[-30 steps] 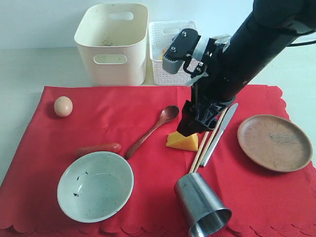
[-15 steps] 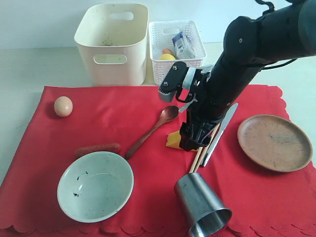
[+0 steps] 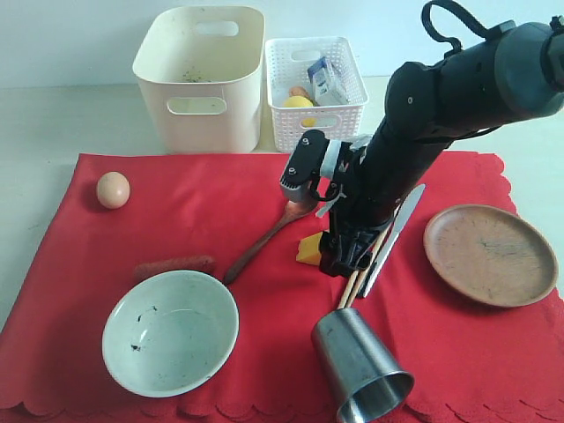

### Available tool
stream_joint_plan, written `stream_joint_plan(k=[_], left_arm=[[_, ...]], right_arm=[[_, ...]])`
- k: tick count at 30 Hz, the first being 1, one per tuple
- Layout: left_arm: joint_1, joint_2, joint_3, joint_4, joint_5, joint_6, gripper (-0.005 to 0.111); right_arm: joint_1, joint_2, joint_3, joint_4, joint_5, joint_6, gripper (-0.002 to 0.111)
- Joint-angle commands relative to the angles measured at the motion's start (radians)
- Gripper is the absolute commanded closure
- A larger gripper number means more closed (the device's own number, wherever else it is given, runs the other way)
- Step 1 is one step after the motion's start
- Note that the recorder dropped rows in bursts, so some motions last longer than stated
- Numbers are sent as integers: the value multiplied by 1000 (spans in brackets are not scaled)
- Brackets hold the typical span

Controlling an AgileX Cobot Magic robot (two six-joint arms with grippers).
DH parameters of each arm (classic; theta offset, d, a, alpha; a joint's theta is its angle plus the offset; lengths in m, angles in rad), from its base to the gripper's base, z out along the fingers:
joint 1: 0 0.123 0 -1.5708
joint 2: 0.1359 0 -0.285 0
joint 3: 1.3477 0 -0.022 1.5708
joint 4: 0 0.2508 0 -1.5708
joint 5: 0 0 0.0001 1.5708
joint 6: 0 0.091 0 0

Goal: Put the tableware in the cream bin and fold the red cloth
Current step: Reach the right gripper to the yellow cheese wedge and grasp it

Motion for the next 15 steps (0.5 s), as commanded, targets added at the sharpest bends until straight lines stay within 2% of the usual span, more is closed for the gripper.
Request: stream_joint_plan(k=[1,12,15], left_arm=[[2,-5,3,0,-4,-6,104],[2,-5,3,0,-4,-6,104],[2,-5,3,0,-4,-6,104]], right_arm=[[3,0,5,-4,-11,-12,49],[3,-2,5,4,-11,-12,107],[3,-20,5,12,-6,-9,108]])
